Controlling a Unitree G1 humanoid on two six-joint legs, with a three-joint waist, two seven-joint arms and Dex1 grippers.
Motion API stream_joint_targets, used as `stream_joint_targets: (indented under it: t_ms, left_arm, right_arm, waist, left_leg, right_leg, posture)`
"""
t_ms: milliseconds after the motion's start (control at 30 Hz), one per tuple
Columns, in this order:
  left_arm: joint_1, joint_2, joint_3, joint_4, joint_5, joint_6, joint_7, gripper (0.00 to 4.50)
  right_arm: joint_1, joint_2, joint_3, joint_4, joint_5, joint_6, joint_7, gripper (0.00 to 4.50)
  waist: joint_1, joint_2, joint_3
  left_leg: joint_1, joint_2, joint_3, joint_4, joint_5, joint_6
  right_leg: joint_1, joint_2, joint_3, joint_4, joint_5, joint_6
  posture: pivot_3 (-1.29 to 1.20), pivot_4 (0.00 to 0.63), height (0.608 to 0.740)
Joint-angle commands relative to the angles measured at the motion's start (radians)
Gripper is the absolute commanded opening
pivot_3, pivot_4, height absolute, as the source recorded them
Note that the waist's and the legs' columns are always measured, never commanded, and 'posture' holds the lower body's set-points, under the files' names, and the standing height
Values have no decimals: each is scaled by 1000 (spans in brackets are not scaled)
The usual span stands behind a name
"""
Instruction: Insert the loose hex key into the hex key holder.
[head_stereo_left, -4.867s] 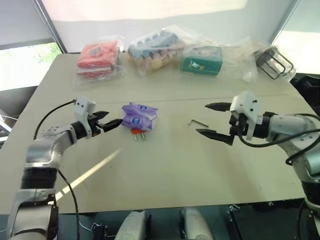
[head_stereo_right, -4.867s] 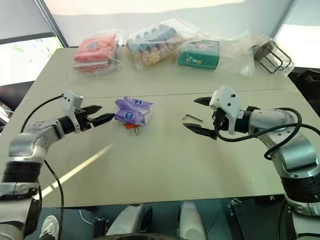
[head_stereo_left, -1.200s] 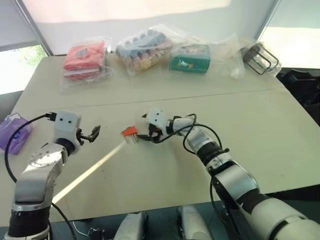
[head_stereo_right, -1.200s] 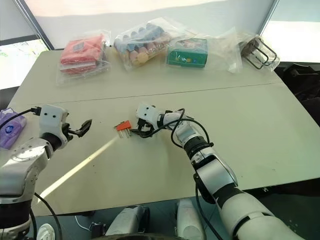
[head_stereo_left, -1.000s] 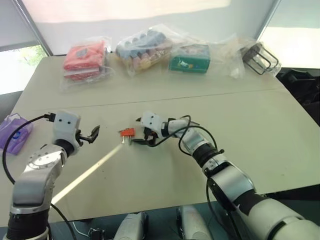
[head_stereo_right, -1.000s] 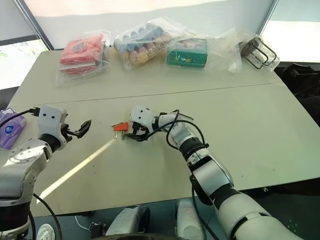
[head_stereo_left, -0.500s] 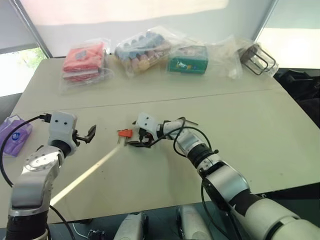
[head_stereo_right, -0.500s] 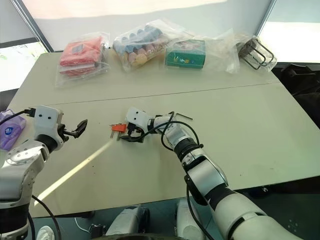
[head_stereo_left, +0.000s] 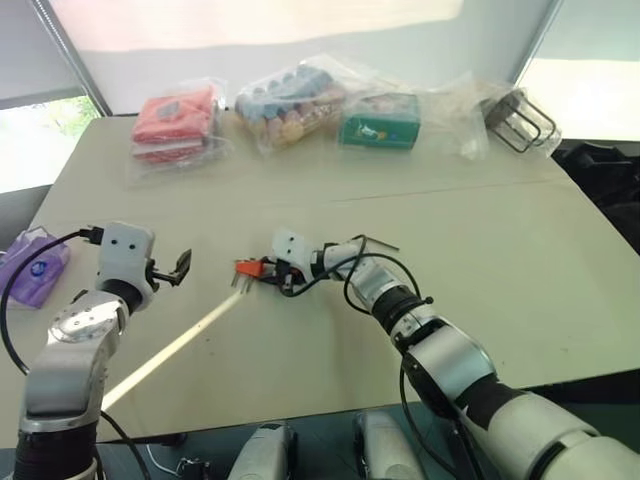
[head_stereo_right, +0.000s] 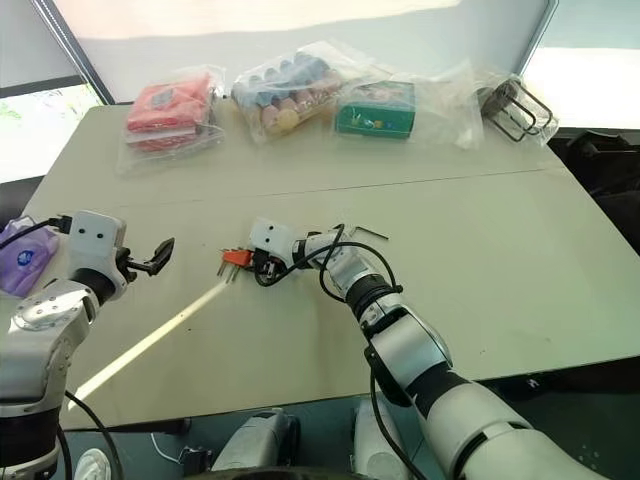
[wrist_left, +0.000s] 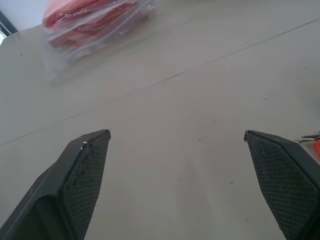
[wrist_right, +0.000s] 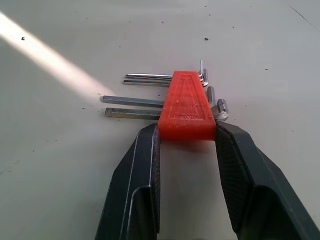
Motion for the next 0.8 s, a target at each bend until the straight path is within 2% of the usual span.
stream_joint_targets:
  t_ms: [33, 267, 400, 600, 800]
  left_arm:
    - [-33, -2, 16, 8, 10, -39, 3, 4500]
    - [-193, -55, -46, 114, -36, -35, -47, 4500]
    - [-356, -94, -92, 192, -163, -22, -203, 4500]
    - [-522, -102, -116, 302, -372, 43, -475, 4500]
    - [-591, -71, -151, 380, -411, 58, -605, 4500]
  right_arm:
    - [6, -61, 6, -18, -54, -63, -72, 1002]
    - [58, -239, -3, -295, -176, -353, -322, 1002]
    - [100, -410, 17, -472, -344, -575, -477, 1002]
    - [148, -504, -15, -671, -352, -679, -518, 1002]
    - [156, -532, -27, -768, -315, -657, -491, 1002]
  waist:
    - [5, 0, 0]
    - [27, 0, 1]
    - [25, -1, 1]
    - [4, -1, 1]
    - [-3, -1, 1]
  left_leg:
    - [0, 0, 0, 0, 0, 0]
    - [-3, -2, -1, 3, 0, 0]
    - [-5, -1, 0, 2, 0, 0]
    - [-5, 0, 2, 1, 0, 0]
    - [-4, 0, 2, 1, 0, 0]
  right_leg:
    - [0, 0, 0, 0, 0, 0]
    - [-1, -1, 0, -1, 0, 0]
    - [-3, -1, 0, -1, 0, 0]
    - [-4, 0, 0, -1, 0, 0]
    - [-4, 0, 0, -1, 0, 0]
  posture:
    - [0, 150, 740]
    - [0, 150, 740]
    - [0, 150, 740]
    - [0, 150, 740]
    - [0, 150, 740]
